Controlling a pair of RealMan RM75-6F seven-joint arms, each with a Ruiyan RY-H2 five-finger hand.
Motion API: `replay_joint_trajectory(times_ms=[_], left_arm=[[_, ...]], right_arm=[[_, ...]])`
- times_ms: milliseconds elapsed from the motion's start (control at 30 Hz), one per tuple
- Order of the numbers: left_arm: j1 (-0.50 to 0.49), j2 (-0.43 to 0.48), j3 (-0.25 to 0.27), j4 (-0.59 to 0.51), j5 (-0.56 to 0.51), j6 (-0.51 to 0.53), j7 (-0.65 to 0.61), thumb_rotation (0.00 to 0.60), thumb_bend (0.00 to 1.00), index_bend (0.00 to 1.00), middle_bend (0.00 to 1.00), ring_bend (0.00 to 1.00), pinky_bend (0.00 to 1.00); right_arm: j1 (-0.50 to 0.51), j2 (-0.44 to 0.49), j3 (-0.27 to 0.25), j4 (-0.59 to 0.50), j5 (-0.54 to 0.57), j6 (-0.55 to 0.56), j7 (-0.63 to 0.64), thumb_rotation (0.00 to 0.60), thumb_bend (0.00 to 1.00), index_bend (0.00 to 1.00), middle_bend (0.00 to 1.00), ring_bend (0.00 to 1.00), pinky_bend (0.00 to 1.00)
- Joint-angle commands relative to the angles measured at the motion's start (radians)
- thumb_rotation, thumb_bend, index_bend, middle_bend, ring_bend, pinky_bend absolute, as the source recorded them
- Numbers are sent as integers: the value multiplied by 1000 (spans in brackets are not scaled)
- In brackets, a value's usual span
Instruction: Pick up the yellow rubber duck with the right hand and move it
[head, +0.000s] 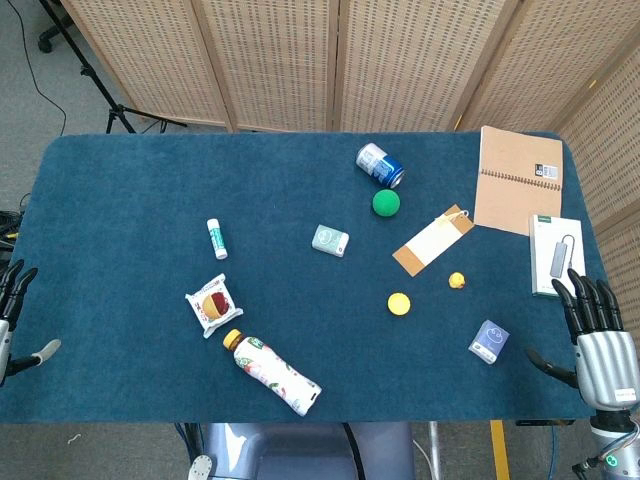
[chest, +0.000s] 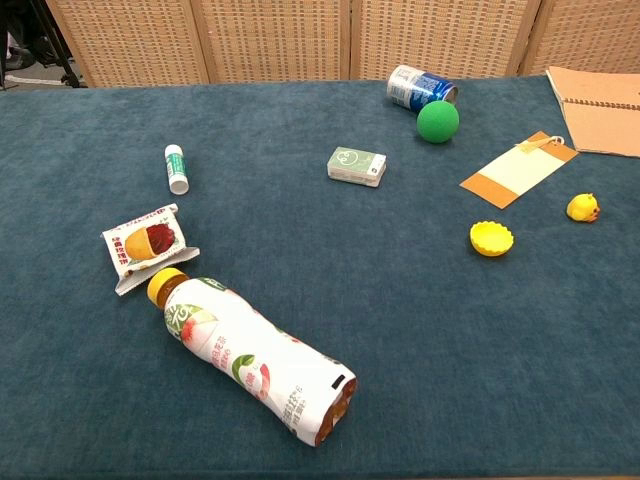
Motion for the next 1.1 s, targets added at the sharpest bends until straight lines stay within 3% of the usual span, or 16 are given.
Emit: replay_joint_trajectory(times_ms=[33,233,433,633,833,967,1100], left_arm=[[0,-1,0,0,0,0,3,600,0,0,0,0,0],[-3,-1,-2,-6,-8,-11,10,600,0,0,0,0,0],[-3,-1,-8,-12,-12,-9,17,600,0,0,0,0,0],[-9,-2,-18,-17,-32,-21,29,600,0,0,0,0,0],[-15,-16,-20,-11,-38,-34,55,600,0,0,0,0,0],[-23,-22,-23,-6,-38,-42,60,600,0,0,0,0,0],[-31,-33,-31,11,-54,-58,57,600,0,0,0,0,0]], right_arm=[[1,-1,0,1,1,-4,2,600,0,21,0,0,0],[13,-1,-3,9,19,-43,31,600,0,21,0,0,0],[86,8,26,32,72,-173,80,600,0,32,0,0,0],[237,0,96,65,161,-398,120,600,0,260,0,0,0],[358,-90,113,202,249,-600,93,600,105,321,0,0,0],[399,-166,103,313,293,-684,88,600,116,356,0,0,0],[426,-231,96,415,316,-737,120,600,223,357,0,0,0]])
